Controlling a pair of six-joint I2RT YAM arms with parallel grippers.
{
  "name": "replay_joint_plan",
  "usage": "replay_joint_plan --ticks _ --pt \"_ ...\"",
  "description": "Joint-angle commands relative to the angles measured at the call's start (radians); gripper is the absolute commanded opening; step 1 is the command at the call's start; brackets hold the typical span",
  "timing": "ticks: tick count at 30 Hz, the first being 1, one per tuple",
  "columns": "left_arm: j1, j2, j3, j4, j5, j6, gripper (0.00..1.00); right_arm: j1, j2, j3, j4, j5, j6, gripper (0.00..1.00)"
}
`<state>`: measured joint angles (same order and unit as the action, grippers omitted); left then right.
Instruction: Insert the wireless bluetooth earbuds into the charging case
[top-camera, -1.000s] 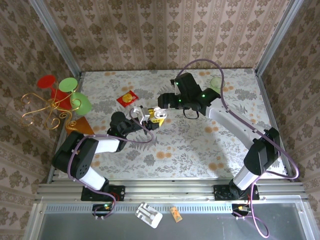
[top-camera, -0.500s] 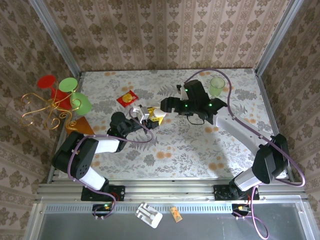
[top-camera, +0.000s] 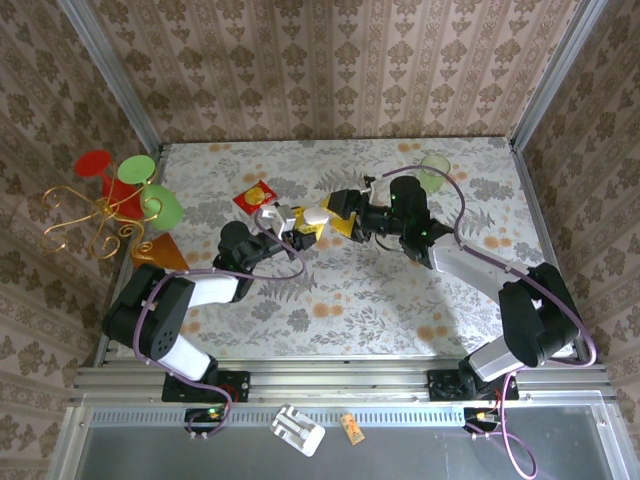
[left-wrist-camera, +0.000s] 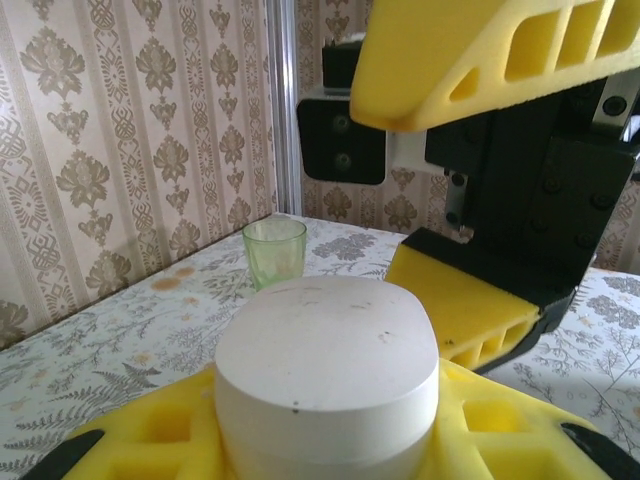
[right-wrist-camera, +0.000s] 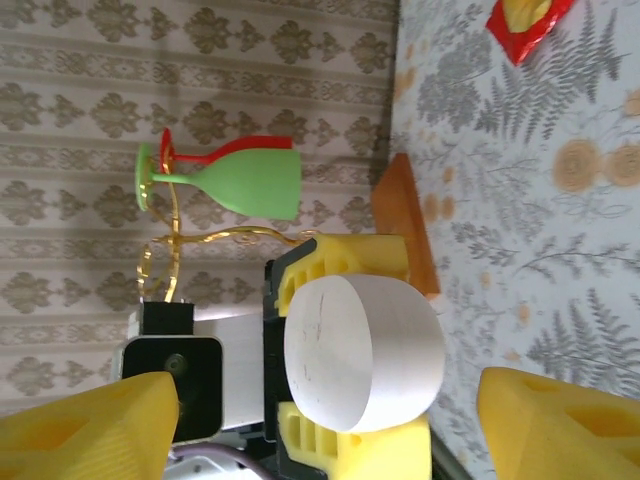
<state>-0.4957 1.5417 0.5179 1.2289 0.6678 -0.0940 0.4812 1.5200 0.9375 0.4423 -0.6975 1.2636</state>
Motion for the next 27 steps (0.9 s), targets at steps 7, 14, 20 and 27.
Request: replay_joint_plan --ticks 7,14,20,27 --pt "0.002 -0.037 0.029 0.048 -0.009 -0.022 0.22 0.03 0.119 0.009 0.34 -0.096 0.215 0.57" --pt "0.002 -0.042 0.019 0.047 -0.005 -0.018 0.22 0.027 0.121 0.007 0.324 -0.093 0.204 0.33" --pt "0.002 -0.042 0.013 0.047 -0.007 -0.01 0.31 0.018 0.104 -0.004 0.3 -0.085 0.177 0.23" --pt "0.0 -0.061 -0.029 -0.005 -0.066 0.055 0.8 -0.031 0.03 -0.014 0.024 0.017 -0.046 0.2"
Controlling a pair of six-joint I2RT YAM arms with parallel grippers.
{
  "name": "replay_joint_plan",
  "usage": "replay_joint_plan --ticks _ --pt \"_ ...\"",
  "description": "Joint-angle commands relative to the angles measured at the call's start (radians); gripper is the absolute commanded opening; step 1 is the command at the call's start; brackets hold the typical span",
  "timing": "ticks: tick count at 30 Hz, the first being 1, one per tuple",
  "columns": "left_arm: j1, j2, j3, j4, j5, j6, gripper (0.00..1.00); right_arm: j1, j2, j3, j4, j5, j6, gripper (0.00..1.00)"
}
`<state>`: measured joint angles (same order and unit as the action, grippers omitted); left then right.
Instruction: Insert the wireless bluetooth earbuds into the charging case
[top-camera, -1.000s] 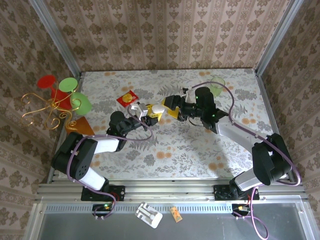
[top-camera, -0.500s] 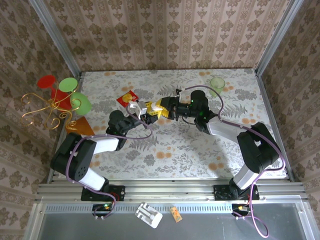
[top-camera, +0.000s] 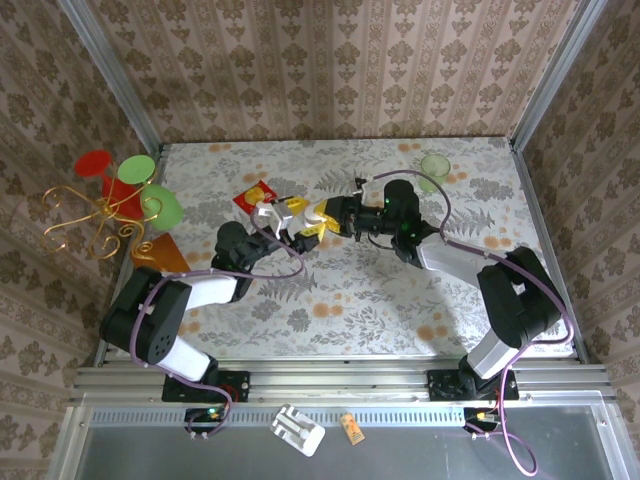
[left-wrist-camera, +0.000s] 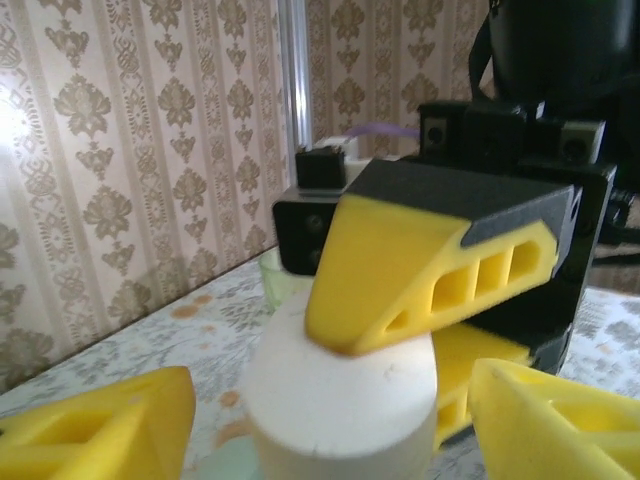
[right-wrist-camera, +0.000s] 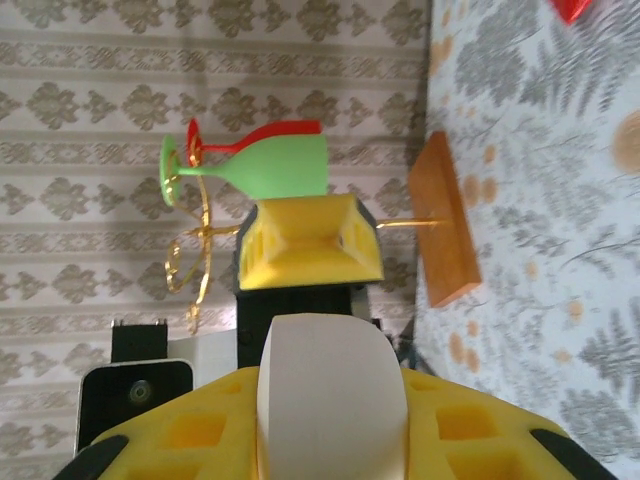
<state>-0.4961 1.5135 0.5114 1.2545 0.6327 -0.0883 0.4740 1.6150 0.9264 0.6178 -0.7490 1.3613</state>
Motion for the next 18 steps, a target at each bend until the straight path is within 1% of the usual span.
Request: replay_joint_plan --ticks 1,3,5,8,10,15,18 --pt "-0.002 -0.04 -0.029 -0.064 -0.037 0.068 0.83 -0.033 -0.075 -0.006 -0.202 0.1 -0.177 0.19" --pt "-0.013 -0.064 -0.038 -0.152 -0.059 0.121 0.87 -0.054 -0.088 -0.018 -0.296 0.161 -0.242 0.19" --pt "-0.031 -0.089 -0.04 -0.251 -0.09 0.188 0.89 -0.076 -0.087 -0.033 -0.341 0.211 -0.293 0.19" --pt "-0.074 -0.118 -0.037 -0.405 -0.166 0.302 0.94 -0.109 -0.057 -0.044 -0.417 0.277 -0.366 0.19" --pt "-0.092 -0.125 -0.039 -0.457 -0.197 0.342 0.97 -0.125 -0.021 -0.05 -0.442 0.316 -0.397 0.19" --pt "-0.103 -0.131 -0.05 -0.523 -0.183 0.378 1.0 -0.141 0.095 -0.043 -0.445 0.386 -0.414 0.19" --pt "-0.103 -0.135 -0.042 -0.566 -0.135 0.387 1.0 -0.142 0.157 -0.033 -0.445 0.409 -0.42 0.19"
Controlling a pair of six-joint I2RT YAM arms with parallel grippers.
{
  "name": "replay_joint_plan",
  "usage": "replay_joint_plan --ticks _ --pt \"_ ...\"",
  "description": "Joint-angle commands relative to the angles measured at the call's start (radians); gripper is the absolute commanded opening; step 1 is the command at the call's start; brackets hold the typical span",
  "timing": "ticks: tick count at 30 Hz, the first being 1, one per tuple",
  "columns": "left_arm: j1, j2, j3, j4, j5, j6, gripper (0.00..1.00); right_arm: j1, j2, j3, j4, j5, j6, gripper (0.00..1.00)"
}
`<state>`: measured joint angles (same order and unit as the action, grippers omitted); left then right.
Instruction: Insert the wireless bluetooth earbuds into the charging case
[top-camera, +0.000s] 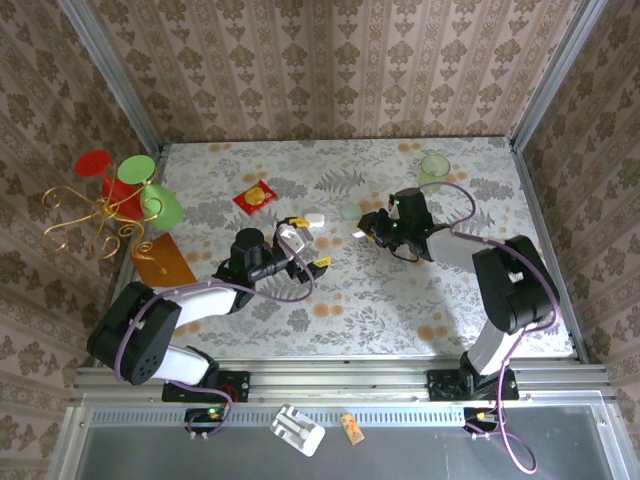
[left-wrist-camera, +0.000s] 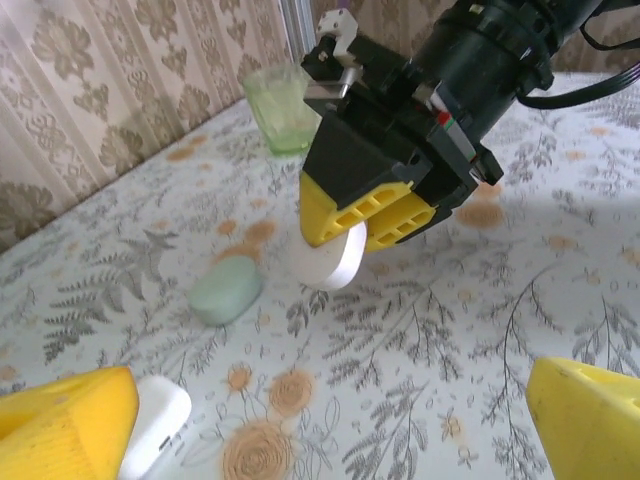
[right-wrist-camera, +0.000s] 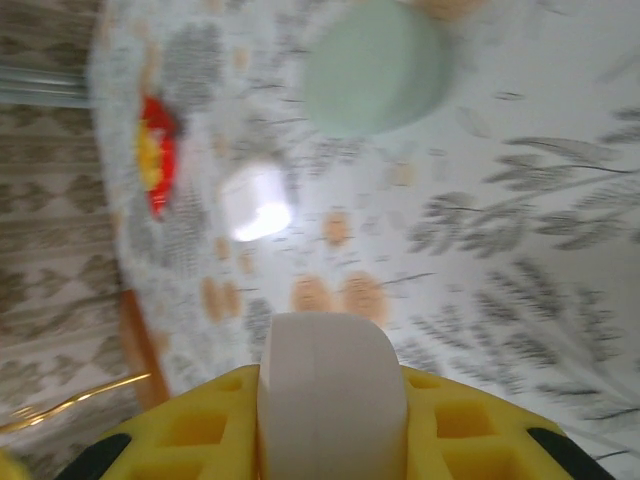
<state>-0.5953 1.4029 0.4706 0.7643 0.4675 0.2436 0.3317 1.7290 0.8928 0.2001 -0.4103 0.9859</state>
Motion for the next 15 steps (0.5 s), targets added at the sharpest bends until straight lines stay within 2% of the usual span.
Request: replay_joint_plan --ticks 1,9,10,15 --pt "-0.002 -0.023 0.0 -0.081 0.041 0.055 1.0 0.0 0.058 0.007 -0.032 0.071 -0.052 0.2" --pt "0.02 -0.022 0.023 -0.106 0.083 0.042 1.0 -0.005 0.099 0.029 -0.096 0.104 -0.104 0.31" --pt "0.024 -0.023 0.024 -0.106 0.089 0.038 1.0 -0.006 0.09 0.032 -0.109 0.114 -0.11 0.35" --pt "0.047 -0.028 0.026 -0.101 0.111 0.007 1.0 -0.009 0.004 0.036 -0.194 0.186 -0.176 0.67"
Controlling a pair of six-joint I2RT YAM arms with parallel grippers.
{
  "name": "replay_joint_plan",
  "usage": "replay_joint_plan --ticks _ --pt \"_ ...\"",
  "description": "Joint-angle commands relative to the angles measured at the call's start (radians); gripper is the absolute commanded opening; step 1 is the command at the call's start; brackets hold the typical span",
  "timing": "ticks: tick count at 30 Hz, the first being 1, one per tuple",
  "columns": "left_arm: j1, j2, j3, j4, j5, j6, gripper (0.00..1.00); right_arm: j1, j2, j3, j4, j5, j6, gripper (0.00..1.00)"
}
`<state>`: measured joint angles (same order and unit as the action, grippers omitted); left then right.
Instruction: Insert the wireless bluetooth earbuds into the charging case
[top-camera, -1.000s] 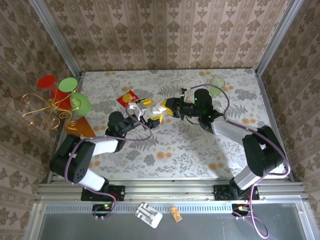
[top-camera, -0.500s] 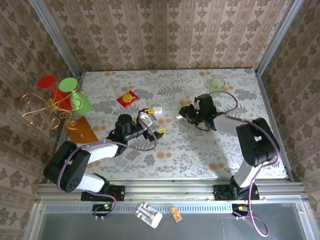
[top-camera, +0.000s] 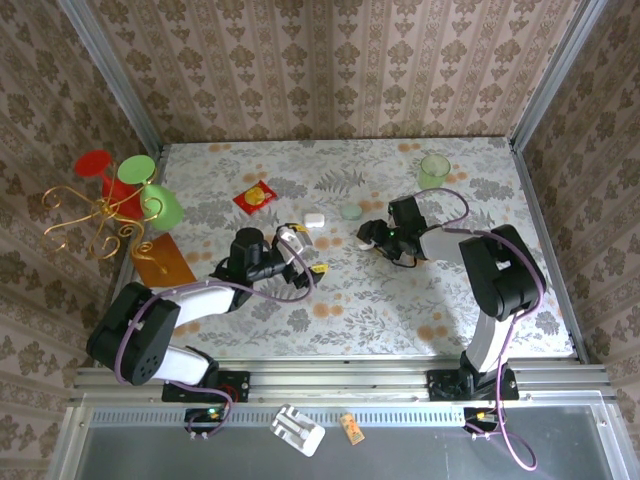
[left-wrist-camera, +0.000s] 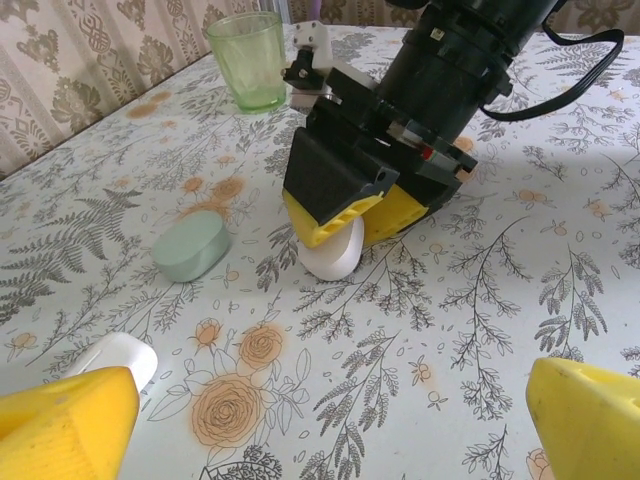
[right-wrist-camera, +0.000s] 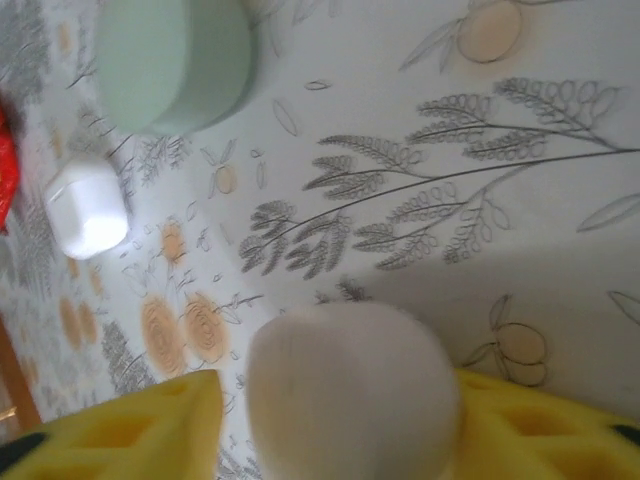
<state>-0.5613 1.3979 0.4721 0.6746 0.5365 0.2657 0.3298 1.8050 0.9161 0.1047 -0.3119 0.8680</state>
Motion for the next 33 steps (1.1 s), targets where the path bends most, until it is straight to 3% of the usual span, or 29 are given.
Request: replay_joint_plan --ticks 1,4,8,14,18,24,33 --pt "0.017 -0.027 0.025 -0.016 0.046 -0.019 1.0 -0.006 -0.091 0.014 -0.114 0.104 -0.074 0.71" --pt "0.041 -0.049 0.028 -0.068 0.031 -0.007 1.0 -0.009 -0.16 0.017 -0.159 0.137 -0.142 0.84" --pt "0.064 -0.091 0.039 -0.13 -0.148 -0.033 1.0 -0.009 -0.283 -0.005 -0.193 0.242 -0.234 1.0" --pt "0.072 -0.184 0.001 -0.125 -0.452 -0.068 1.0 -0.015 -0.508 -0.073 -0.2 0.461 -0.376 1.0" --pt "0.093 -0.237 -0.022 -0.159 -0.616 -0.063 1.0 -0.024 -0.627 -0.162 -0.114 0.626 -0.519 1.0" --pt "0.172 -0.298 -0.062 -0.238 -0.774 -0.021 1.0 -0.07 -0.713 -0.306 0.061 0.721 -0.701 1.0" --pt "0.351 -0.217 -0.166 -0.023 -0.62 -0.119 1.0 -0.149 -0.618 -0.418 0.267 0.679 -0.795 1.0"
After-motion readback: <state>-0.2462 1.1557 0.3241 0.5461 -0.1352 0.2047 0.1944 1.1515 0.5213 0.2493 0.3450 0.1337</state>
